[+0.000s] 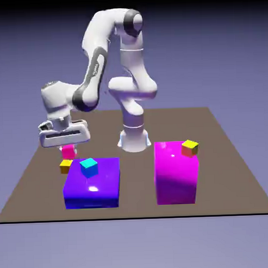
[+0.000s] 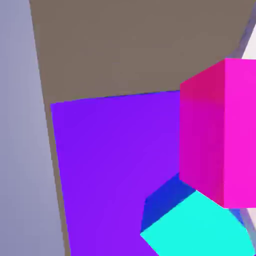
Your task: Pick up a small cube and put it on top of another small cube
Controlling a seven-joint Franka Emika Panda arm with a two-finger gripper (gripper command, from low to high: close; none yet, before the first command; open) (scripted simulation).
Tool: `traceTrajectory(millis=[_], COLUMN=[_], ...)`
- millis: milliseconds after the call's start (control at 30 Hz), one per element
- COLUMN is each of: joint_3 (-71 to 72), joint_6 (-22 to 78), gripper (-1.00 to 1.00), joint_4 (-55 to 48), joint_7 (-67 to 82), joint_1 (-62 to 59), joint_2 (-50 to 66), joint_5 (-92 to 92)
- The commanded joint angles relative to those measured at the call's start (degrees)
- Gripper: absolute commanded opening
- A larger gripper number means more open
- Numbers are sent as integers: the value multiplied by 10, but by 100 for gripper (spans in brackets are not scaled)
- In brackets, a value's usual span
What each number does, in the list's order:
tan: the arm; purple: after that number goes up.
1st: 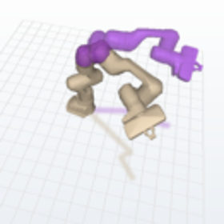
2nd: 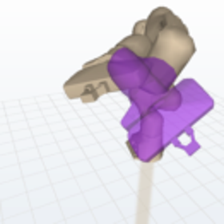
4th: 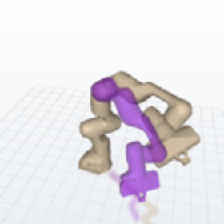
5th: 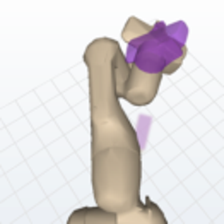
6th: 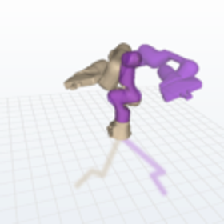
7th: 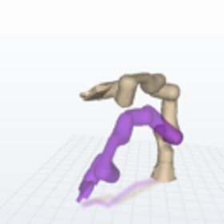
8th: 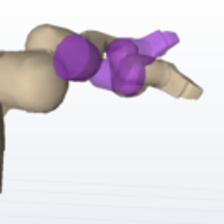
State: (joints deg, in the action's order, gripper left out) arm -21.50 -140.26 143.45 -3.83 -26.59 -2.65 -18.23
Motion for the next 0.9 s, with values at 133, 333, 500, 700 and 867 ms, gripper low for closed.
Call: traceTrajectory(millis=[133,333,500,700,867], joint_3=[40,98,146,162,164], joint_6=[-13,-32,-49,-135,-150], gripper=[-100,-100,-100,-100,100], joint_4=[23,56,83,88,89], joint_7=[-125,-275,-399,-398,-396], joint_1=[-65,-154,-228,-243,-244], joint_2=[5,10,15,98,112], joint_5=[54,122,179,166,163])
